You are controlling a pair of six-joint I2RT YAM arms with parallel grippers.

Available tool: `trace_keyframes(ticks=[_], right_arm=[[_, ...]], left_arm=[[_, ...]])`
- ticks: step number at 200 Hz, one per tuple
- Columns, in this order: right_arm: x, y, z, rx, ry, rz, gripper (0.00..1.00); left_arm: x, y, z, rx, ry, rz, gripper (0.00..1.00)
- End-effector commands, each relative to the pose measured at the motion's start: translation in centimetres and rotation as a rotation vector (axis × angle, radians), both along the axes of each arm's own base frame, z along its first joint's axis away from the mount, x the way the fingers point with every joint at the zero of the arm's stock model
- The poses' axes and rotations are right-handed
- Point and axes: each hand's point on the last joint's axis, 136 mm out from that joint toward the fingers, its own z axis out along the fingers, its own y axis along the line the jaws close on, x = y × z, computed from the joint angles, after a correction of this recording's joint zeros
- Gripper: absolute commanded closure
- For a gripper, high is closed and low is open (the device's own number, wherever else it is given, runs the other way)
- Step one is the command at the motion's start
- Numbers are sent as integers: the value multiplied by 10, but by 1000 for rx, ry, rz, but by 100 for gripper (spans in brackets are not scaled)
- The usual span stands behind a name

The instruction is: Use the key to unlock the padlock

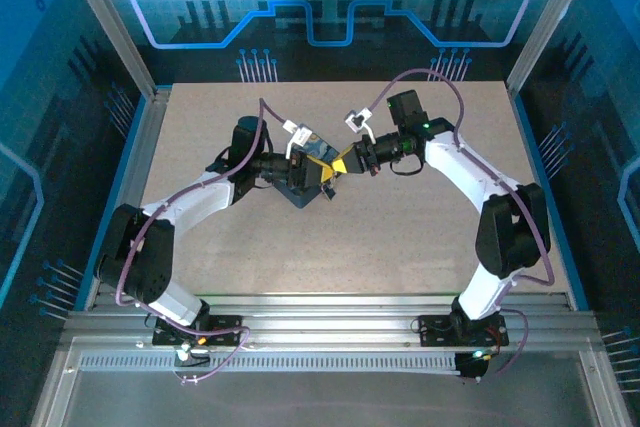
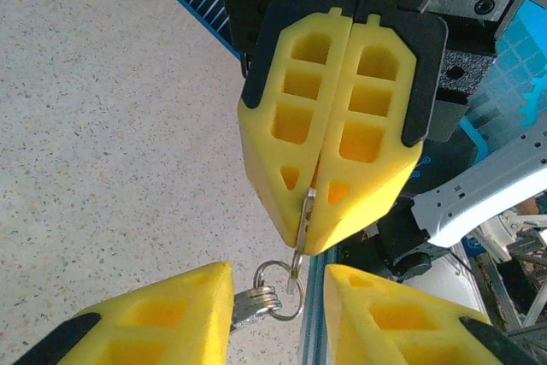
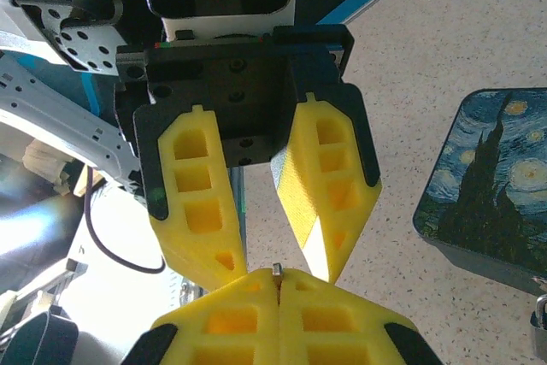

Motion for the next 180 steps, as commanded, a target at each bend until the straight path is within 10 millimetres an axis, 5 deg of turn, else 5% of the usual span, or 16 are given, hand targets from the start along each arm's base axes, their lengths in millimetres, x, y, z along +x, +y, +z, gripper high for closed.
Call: trace_keyframes(ticks=[1,27,92,133,180], right_arm=[[-5,8,8,31,10,47,98],[-6,12,8,36,21,60,98],[-1,15,8,33,39,59,99],[-2,13,3,-1,41,55,99],[-3,11,-4,-28,47,53,99]], left_arm=[[-1,0,13,-16,-49,-30,67],[-2,0,13,-19,-50,-35,68],[-6,0,13,-29,-53,-54,87],[-5,2,12,-17,-54,-43,74],[-2,9,13,-12,-48,-25,75]])
